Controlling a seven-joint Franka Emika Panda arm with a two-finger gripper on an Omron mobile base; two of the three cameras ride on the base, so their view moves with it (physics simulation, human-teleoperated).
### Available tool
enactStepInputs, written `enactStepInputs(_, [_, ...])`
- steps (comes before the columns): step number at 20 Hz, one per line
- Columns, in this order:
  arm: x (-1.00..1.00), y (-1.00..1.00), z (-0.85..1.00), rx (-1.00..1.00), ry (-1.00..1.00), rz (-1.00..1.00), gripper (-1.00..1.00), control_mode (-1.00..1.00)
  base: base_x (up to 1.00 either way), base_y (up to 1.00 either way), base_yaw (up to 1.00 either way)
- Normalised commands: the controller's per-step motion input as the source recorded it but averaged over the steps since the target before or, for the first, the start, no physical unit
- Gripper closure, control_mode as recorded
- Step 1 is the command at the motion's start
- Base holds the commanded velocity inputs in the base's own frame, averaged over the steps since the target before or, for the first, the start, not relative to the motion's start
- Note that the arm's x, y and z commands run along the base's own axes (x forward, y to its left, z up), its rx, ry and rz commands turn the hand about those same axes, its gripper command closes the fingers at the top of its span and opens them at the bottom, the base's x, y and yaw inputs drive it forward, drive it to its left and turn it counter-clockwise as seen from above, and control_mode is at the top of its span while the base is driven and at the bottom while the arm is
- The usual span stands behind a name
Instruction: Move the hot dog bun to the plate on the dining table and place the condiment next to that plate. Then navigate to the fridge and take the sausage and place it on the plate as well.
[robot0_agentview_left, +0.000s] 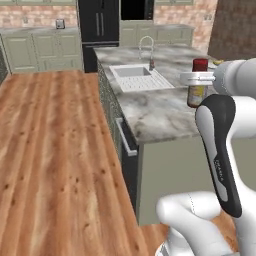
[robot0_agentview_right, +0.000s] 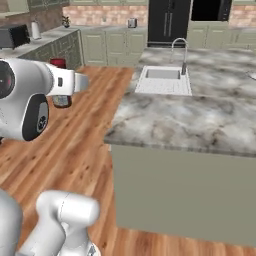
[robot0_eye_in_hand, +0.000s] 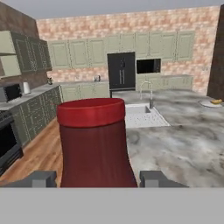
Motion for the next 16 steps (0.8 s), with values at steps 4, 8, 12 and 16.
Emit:
enactStepInputs(4, [0.00,0.00,0.00,0.00,0.00,0.00,1.00,1.00,0.00,-1.00,0.00])
enactStepInputs(8, [0.00,0.00,0.00,0.00,0.00,0.00,1.00,1.00,0.04,-1.00,-0.01])
enactStepInputs(12, [0.00,0.00,0.00,0.00,0.00,0.00,1.00,1.00,0.00,-1.00,0.00])
enactStepInputs(16, [0.00,0.00,0.00,0.00,0.00,0.00,1.00,1.00,0.03,-1.00,0.00])
